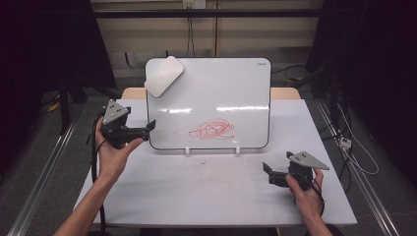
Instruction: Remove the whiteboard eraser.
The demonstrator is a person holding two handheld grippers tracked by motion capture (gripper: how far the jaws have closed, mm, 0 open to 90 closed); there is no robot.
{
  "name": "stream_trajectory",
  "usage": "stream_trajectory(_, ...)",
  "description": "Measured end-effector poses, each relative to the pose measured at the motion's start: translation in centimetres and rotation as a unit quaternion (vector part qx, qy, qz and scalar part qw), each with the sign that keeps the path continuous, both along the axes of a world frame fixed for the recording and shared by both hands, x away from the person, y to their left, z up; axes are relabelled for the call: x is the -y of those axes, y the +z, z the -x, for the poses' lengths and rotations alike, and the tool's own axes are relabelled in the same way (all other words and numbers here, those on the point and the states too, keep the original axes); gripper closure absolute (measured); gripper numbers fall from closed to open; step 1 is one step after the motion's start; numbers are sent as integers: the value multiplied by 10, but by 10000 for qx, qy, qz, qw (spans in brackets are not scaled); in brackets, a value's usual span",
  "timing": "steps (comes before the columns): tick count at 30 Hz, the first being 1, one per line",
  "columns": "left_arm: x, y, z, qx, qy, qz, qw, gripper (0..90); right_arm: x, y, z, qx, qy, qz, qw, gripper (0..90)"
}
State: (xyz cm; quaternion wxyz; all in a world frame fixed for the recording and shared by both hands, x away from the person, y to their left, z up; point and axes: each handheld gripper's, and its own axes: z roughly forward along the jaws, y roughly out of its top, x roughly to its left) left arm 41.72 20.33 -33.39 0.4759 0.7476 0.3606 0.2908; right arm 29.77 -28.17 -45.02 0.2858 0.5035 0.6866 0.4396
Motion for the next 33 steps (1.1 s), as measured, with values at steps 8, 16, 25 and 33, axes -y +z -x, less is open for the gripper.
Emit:
stream_trajectory(8,11,9,-25,46,-16,-154,9999,58,-1,0,0,9,28,32,10000,38)
stream_trajectory(16,25,25,-41,232,-16,-349,9991,62,-5,1,-3,25,71,19,10000,40)
stream_trajectory(25,36,46,-65,499,10,-627,9968,104,-8,0,-4,-35,77,42,10000,40)
stream_trajectory(33,48,52,-82,513,-55,-767,9957,109,-8,0,-4,-26,64,25,10000,40)
